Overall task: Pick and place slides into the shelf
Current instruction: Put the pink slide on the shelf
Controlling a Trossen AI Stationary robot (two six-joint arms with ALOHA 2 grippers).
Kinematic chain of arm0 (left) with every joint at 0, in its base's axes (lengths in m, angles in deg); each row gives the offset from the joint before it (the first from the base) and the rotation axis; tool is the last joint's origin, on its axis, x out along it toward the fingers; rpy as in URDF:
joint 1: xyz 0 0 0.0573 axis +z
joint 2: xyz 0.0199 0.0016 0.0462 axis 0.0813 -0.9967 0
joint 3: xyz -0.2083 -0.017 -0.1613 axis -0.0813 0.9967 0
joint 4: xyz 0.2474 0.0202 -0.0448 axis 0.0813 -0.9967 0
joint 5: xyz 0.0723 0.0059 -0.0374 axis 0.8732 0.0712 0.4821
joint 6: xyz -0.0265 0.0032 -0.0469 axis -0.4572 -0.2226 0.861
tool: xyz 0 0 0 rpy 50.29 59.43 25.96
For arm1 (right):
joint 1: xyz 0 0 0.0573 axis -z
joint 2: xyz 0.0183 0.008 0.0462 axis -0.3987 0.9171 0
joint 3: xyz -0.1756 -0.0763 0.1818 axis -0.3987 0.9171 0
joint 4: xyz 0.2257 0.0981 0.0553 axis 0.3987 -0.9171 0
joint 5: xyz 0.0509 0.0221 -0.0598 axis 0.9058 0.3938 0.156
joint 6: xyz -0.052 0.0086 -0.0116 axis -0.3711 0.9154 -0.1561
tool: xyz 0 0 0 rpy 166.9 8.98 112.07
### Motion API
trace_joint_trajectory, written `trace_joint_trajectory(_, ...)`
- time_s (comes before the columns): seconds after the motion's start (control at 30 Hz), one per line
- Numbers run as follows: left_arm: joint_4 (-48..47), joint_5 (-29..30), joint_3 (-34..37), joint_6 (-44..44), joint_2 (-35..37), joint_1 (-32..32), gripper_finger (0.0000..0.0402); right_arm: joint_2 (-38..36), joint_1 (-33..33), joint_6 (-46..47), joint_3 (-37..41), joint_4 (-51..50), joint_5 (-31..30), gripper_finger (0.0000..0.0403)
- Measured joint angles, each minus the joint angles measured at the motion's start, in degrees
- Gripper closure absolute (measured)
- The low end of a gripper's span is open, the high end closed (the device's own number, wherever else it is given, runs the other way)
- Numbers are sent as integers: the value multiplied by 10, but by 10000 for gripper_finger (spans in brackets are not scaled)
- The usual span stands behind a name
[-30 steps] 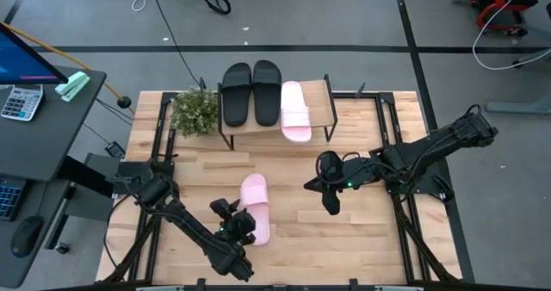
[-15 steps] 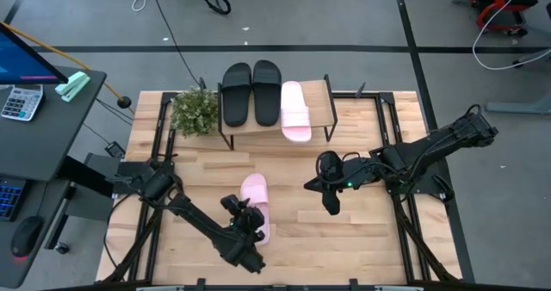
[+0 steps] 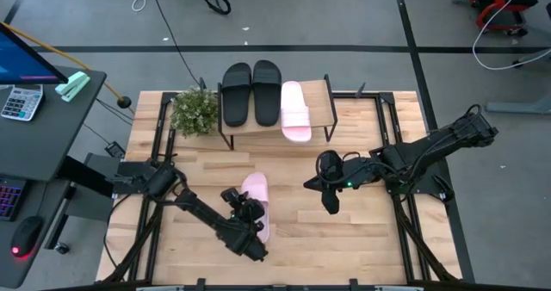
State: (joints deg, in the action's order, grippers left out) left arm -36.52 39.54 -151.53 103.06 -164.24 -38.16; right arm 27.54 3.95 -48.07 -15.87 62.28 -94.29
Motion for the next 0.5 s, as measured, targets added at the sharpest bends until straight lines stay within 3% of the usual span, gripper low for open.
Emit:
trace_joint_trajectory(0.23,29,9,0,-1,0,32,298,0,0,0,0,0,0,402)
trace_joint_trajectory(0.43,42,17,13,-2,0,47,382,0,0,1,0,0,0,402)
trace_joint_trajectory(0.5,45,17,14,-2,1,48,387,0,0,1,0,0,0,402)
